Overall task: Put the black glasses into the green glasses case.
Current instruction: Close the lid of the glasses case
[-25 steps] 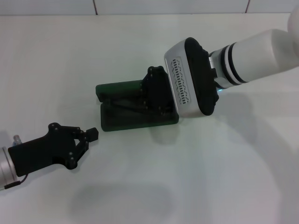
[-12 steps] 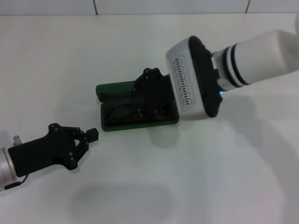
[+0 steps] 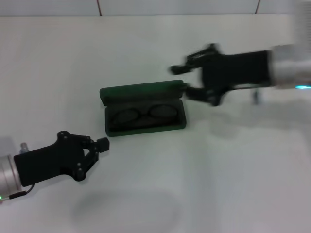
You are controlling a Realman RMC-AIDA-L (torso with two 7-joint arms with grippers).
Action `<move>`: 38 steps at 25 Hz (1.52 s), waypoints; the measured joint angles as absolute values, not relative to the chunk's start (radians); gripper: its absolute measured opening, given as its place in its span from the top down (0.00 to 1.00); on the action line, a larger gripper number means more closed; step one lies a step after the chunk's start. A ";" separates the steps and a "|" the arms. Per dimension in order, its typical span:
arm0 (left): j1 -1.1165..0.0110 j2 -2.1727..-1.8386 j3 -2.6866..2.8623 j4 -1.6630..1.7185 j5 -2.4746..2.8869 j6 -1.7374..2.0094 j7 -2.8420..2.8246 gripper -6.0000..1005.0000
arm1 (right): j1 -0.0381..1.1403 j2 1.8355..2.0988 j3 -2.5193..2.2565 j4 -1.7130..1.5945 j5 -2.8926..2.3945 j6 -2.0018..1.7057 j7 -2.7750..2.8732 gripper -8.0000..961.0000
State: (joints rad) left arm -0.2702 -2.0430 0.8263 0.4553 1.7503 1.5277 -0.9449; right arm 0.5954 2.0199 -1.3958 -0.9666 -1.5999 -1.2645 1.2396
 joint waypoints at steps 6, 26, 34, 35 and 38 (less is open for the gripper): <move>-0.293 -2.050 0.827 0.452 1.779 1.524 -0.958 0.99 | 0.502 2.016 -1.062 -0.779 -1.581 -1.485 1.180 0.65; -0.432 -2.058 0.820 0.451 1.790 1.267 -1.104 0.99 | 0.365 2.014 -0.951 -0.442 -1.623 -1.684 0.949 0.11; -0.454 -2.063 0.820 0.451 1.793 1.193 -1.125 0.99 | 0.366 2.014 -0.984 -0.440 -1.632 -1.669 0.947 0.11; -0.456 -2.063 0.820 0.451 1.793 1.188 -1.125 0.99 | 0.366 2.014 -0.985 -0.440 -1.632 -1.669 0.946 0.11; -0.459 -2.064 0.819 0.453 1.788 1.169 -1.126 0.99 | 0.366 2.014 -0.985 -0.439 -1.632 -1.668 0.942 0.11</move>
